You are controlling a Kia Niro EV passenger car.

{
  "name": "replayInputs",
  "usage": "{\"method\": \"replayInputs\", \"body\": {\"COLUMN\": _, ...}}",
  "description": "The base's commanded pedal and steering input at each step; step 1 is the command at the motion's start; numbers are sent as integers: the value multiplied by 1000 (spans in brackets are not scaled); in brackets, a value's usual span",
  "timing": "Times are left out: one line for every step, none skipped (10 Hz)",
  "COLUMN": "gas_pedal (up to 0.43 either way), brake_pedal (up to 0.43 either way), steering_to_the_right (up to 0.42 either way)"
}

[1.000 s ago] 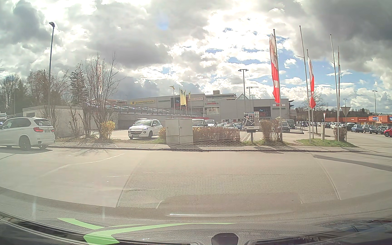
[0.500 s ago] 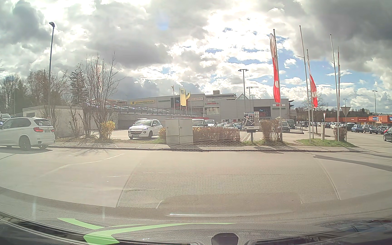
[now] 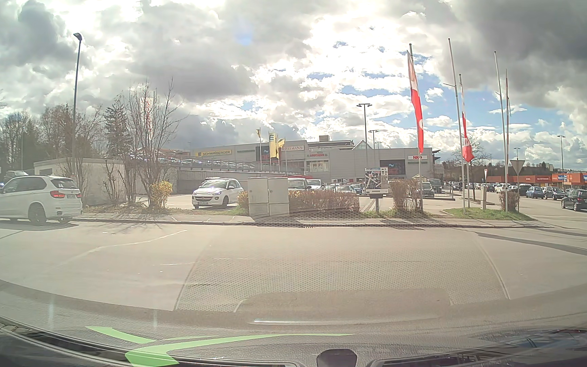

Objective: Follow the waypoints while adhering to traffic rules and regulations

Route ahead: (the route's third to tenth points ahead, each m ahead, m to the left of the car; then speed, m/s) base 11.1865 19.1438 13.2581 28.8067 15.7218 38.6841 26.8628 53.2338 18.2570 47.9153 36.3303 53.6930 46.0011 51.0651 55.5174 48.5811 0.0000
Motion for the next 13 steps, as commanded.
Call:
{"method": "replayInputs", "body": {"gas_pedal": 0, "brake_pedal": 311, "steering_to_the_right": 10}}
{"method": "replayInputs", "body": {"gas_pedal": 0, "brake_pedal": 311, "steering_to_the_right": 10}}
{"method": "replayInputs", "body": {"gas_pedal": 0, "brake_pedal": 311, "steering_to_the_right": 10}}
{"method": "replayInputs", "body": {"gas_pedal": 0, "brake_pedal": 311, "steering_to_the_right": 10}}
{"method": "replayInputs", "body": {"gas_pedal": 0, "brake_pedal": 311, "steering_to_the_right": 10}}
{"method": "replayInputs", "body": {"gas_pedal": 0, "brake_pedal": 311, "steering_to_the_right": 10}}
{"method": "replayInputs", "body": {"gas_pedal": 0, "brake_pedal": 311, "steering_to_the_right": 10}}
{"method": "replayInputs", "body": {"gas_pedal": 0, "brake_pedal": 311, "steering_to_the_right": 10}}
{"method": "replayInputs", "body": {"gas_pedal": 0, "brake_pedal": 311, "steering_to_the_right": 10}}
{"method": "replayInputs", "body": {"gas_pedal": 0, "brake_pedal": 311, "steering_to_the_right": 10}}
{"method": "replayInputs", "body": {"gas_pedal": 0, "brake_pedal": 311, "steering_to_the_right": 10}}
{"method": "replayInputs", "body": {"gas_pedal": 0, "brake_pedal": 311, "steering_to_the_right": 10}}
{"method": "replayInputs", "body": {"gas_pedal": 0, "brake_pedal": 311, "steering_to_the_right": 10}}
